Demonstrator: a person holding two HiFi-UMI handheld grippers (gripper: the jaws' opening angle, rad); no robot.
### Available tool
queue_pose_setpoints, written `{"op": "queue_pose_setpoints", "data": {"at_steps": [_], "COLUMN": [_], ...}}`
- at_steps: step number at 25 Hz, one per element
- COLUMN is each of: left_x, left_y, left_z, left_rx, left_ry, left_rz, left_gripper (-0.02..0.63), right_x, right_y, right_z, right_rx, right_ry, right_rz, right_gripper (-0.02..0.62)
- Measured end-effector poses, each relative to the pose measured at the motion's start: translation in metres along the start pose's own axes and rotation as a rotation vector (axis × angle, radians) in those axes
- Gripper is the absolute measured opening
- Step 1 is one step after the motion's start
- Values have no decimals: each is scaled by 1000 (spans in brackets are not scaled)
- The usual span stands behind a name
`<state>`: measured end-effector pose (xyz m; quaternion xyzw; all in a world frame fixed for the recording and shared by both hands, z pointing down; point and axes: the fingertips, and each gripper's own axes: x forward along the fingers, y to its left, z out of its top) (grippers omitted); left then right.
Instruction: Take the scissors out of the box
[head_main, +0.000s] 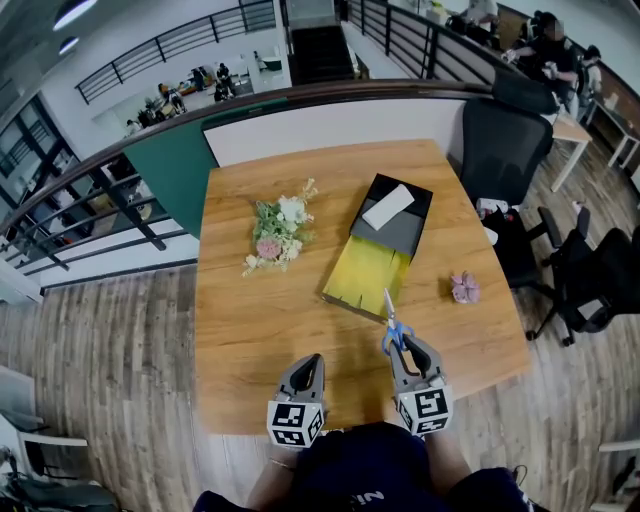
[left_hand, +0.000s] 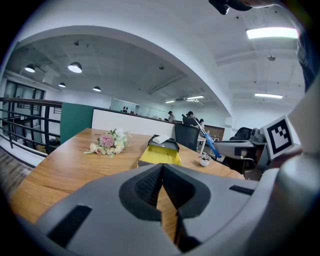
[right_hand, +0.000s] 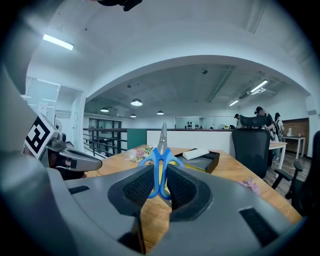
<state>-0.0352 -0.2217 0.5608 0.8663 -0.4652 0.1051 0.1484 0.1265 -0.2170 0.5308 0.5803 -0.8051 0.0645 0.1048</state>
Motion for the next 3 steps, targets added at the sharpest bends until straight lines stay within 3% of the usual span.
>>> {"op": "queue_pose_setpoints", "data": {"at_steps": [3], "left_x": [0], "left_y": [4], "left_z": [1], "left_rx": [-5], "left_ry": [-4], "left_rz": [14], "left_gripper": [3], "right_x": [1], "right_y": [-2], "right_z": [-1], "right_rx": [2], "right_ry": [0], "right_rz": [1], "right_gripper": [92]}}
